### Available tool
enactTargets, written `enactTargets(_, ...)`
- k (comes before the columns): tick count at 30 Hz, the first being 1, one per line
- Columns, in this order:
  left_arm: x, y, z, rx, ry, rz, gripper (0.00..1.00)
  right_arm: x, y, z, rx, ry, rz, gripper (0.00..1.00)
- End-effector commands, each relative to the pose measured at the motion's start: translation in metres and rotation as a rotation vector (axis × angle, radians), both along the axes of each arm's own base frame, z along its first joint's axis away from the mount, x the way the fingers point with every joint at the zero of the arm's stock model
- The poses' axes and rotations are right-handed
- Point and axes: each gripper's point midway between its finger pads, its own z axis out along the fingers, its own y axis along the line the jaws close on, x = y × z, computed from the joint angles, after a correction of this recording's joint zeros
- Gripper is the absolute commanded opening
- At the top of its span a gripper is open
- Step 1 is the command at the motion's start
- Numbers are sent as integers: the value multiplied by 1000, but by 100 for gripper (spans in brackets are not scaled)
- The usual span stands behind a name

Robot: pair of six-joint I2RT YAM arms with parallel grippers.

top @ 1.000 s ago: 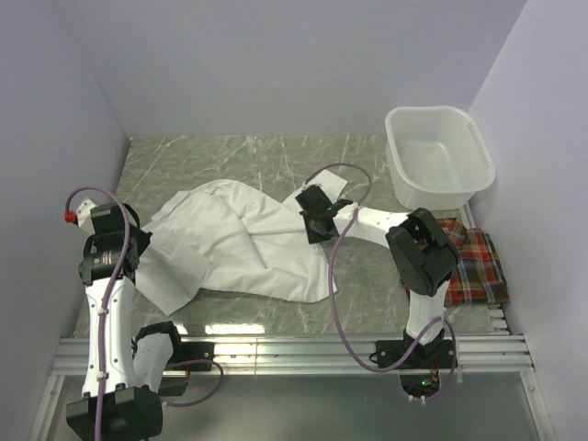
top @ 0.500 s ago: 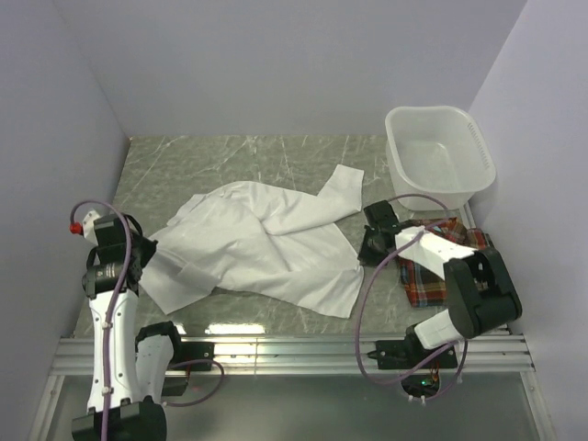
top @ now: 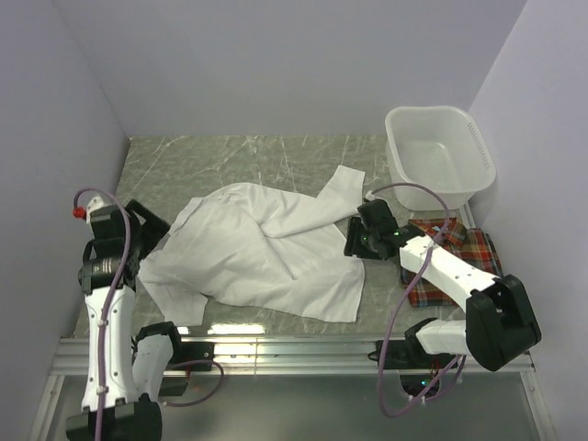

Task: Fold and stack the long sleeve shirts
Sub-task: Flatten the shirt out

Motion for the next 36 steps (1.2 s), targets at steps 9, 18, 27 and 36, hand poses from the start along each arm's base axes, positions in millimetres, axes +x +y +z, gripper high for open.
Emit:
enactTargets(9,152,-90,17,172,-40,-589,89,47,67,42,-8,-207,320,58)
enactTargets(18,248,-133,-51,291,89,-819,86,40,93,18,-34,-164,413,59)
enactTargets(27,289,-150,-104,328,145,-943,81,24,98,-6,-34,-105,440,73)
enactTargets(36,292,-147,-134,337,201,-958,58,18,97,-22,-37,-58,434,73)
